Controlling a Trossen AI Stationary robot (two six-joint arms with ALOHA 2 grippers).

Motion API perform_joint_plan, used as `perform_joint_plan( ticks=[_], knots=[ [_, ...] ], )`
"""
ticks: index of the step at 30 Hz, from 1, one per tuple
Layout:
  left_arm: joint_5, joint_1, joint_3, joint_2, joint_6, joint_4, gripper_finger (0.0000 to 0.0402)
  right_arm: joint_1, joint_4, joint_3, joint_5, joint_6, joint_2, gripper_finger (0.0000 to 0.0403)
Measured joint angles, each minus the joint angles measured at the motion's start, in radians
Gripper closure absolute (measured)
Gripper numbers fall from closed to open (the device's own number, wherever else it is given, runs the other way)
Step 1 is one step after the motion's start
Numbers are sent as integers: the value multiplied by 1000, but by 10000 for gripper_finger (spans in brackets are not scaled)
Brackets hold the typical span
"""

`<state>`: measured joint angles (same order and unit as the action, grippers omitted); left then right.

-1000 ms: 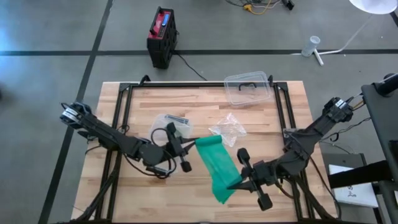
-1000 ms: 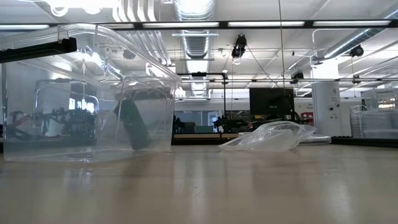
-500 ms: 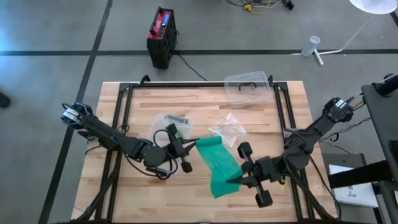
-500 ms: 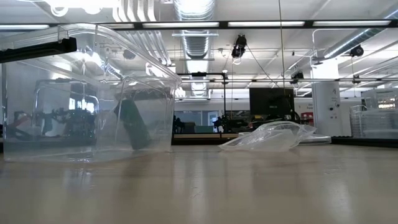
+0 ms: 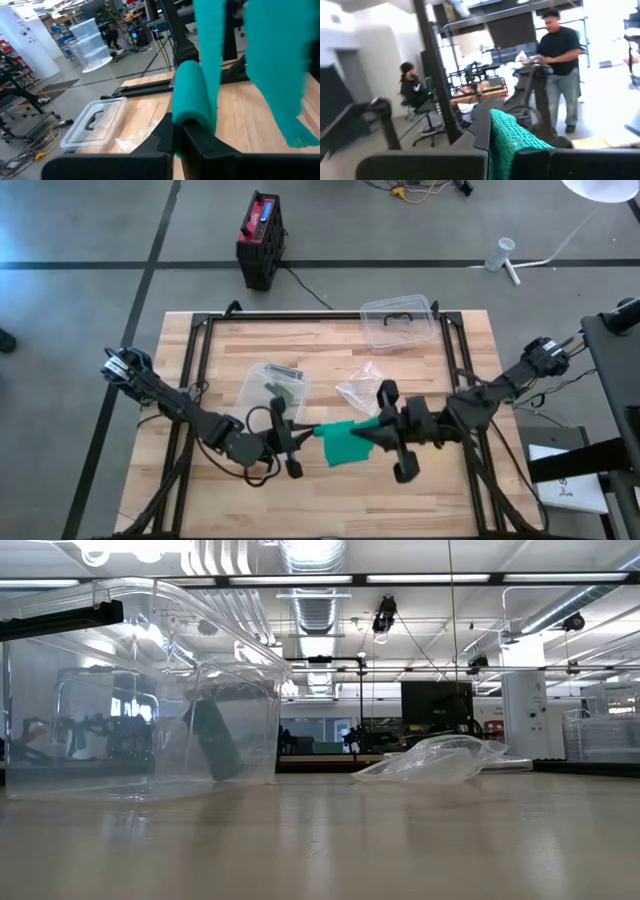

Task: Roll bandage
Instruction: Roll the blue bandage

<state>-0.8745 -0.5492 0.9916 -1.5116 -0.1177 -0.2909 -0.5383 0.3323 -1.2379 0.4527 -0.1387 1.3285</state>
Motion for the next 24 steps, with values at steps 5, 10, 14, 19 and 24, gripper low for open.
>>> perform_joint_plan(
  ticks=[5,10,14,19,24],
  knots=[
    [1,-1,0,-21,13,-2,401,72,0,-1,23,-59,0,400],
    [78,-28,0,-32,34,-1,401,143,-27,0,50,-98,-4,392],
    [96,-55,0,-32,41,3,401,200,-38,1,45,-169,-18,363],
    [96,-59,0,-32,45,7,401,251,-35,1,38,-214,-38,293],
    [99,-58,0,-32,49,6,401,331,-67,1,44,-273,-38,221]
  ],
)
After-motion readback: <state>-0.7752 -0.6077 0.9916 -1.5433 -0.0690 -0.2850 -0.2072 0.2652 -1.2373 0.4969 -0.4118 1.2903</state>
